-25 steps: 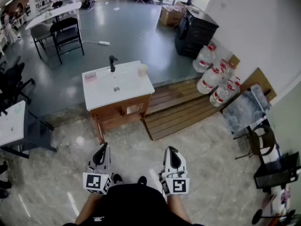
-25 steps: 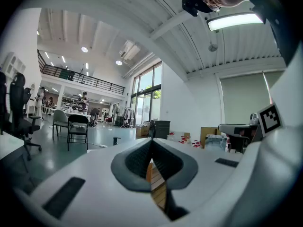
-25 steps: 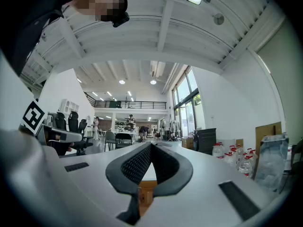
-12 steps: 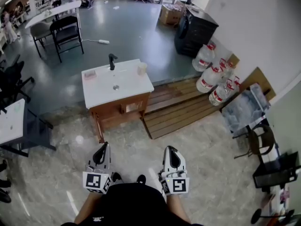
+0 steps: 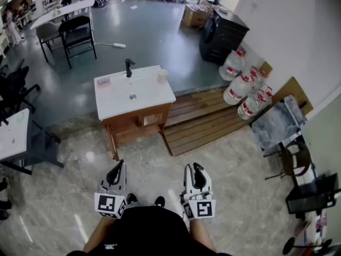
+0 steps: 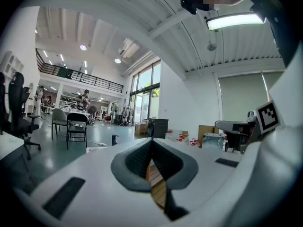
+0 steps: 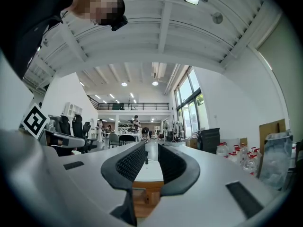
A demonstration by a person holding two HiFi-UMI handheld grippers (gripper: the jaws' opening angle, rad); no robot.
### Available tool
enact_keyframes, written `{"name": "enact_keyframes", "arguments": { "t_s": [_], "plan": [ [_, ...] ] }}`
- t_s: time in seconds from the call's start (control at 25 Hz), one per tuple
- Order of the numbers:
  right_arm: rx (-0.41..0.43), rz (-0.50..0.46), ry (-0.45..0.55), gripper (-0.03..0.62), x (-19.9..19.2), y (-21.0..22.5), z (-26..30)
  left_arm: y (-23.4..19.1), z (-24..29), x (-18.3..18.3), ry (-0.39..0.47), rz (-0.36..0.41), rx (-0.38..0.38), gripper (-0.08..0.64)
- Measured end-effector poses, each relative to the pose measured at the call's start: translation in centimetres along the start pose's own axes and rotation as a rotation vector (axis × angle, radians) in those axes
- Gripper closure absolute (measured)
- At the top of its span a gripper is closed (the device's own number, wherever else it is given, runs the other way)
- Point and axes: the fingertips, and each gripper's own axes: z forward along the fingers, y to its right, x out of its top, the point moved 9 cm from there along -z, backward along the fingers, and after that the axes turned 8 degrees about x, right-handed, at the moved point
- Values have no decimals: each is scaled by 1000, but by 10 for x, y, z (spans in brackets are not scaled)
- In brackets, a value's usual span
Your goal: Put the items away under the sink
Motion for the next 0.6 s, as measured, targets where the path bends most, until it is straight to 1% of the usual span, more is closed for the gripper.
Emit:
{"name": "enact_keyframes", "arguments": {
  "t_s": [0.08, 0.24, 0.44, 0.6],
  "plan": [
    [-6, 10, -8, 465, 3, 0, 1, -1, 0, 2, -1, 1, 1, 554],
    [17, 15, 19, 385, 1, -1, 0, -3, -2, 3, -1, 0, 1, 554],
    [24, 28, 25, 301, 2, -3, 2, -6, -3, 2, -6, 1, -6, 554],
    [-6, 89, 37, 225, 4, -5, 2, -10, -3, 6, -10, -4, -9, 554]
  ]
}}
